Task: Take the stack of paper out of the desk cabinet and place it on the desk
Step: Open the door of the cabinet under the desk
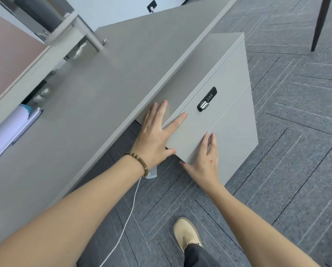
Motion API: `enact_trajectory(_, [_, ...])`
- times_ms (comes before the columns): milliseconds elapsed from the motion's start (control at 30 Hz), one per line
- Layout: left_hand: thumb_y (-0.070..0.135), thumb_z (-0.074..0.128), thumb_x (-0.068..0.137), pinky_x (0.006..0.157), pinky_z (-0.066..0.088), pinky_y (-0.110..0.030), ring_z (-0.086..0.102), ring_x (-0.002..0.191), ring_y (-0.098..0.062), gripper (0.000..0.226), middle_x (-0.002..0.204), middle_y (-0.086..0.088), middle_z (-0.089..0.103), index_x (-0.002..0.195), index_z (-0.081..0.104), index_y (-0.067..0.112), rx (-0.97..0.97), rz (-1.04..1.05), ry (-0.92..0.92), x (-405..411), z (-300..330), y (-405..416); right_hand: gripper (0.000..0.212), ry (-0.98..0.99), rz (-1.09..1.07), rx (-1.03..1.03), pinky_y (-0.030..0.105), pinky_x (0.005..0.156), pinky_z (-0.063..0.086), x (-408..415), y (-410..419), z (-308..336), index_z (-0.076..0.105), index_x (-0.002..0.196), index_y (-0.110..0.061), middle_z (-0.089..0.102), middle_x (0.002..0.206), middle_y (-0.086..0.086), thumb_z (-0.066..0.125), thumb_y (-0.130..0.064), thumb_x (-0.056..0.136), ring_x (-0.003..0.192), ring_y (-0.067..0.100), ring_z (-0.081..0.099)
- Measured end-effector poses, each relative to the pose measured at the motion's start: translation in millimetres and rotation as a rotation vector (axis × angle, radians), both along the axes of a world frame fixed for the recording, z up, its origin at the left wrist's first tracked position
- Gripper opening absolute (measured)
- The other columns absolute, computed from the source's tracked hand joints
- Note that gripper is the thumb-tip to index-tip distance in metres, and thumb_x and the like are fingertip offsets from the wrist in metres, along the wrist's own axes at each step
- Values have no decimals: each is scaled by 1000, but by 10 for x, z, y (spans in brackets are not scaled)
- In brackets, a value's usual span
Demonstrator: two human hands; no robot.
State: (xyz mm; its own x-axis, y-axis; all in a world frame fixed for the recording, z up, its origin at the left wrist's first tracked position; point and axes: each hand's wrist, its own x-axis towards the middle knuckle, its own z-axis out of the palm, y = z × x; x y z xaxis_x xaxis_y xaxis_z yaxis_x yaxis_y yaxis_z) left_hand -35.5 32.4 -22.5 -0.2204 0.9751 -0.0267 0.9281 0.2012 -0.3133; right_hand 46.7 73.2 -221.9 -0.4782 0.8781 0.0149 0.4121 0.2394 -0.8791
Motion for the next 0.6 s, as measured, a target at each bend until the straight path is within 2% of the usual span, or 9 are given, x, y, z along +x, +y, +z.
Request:
enact_trajectory(100, [37, 83, 74, 117, 0, -42, -8, 152, -38, 110, 165, -14, -6, 156, 10, 43, -13, -3, 9, 9, -1, 2, 130, -4, -11, 2, 49, 123, 19, 29, 3, -9, -6, 158, -14, 1, 165, 19, 78, -53, 66, 153, 34, 9])
enact_trajectory(267, [36, 82, 74, 117, 0, -42, -6, 152, -37, 108, 165, -13, -4, 156, 12, 41, 11, -6, 10, -18, -33, -12, 132, 14, 23, -34, 45, 124, 18, 129, 3, 61, -10, 158, -17, -1, 166, 16, 77, -46, 64, 155, 30, 4])
enact_trajectory(367, [47, 79, 74, 118, -1, -45, -7, 152, -39, 114, 166, -8, -8, 157, 0, 38, -26, 6, 16, 48, 10, -26, 132, -46, 62, -5, 48, 124, 17, 332, 4, 83, -10, 158, -15, -1, 167, 16, 75, -50, 62, 155, 28, 4])
enact_trajectory(467, [64, 71, 70, 122, 6, -54, -7, 150, -43, 123, 166, -5, -11, 156, -11, 32, -100, 30, 90, 139, 59, -43, 130, -123, 136, 43, 50, 123, 18, 648, 38, 88, -10, 158, -16, 1, 168, 13, 70, -53, 62, 156, 25, 5])
enact_trajectory(600, [68, 68, 68, 123, 2, -49, -9, 151, -39, 127, 166, -3, -14, 156, -16, 28, -112, 114, 54, 222, 70, -23, 122, -178, 212, 71, 48, 117, 30, 1125, 161, 123, -3, 158, -14, 5, 168, 10, 65, -52, 64, 155, 26, 13])
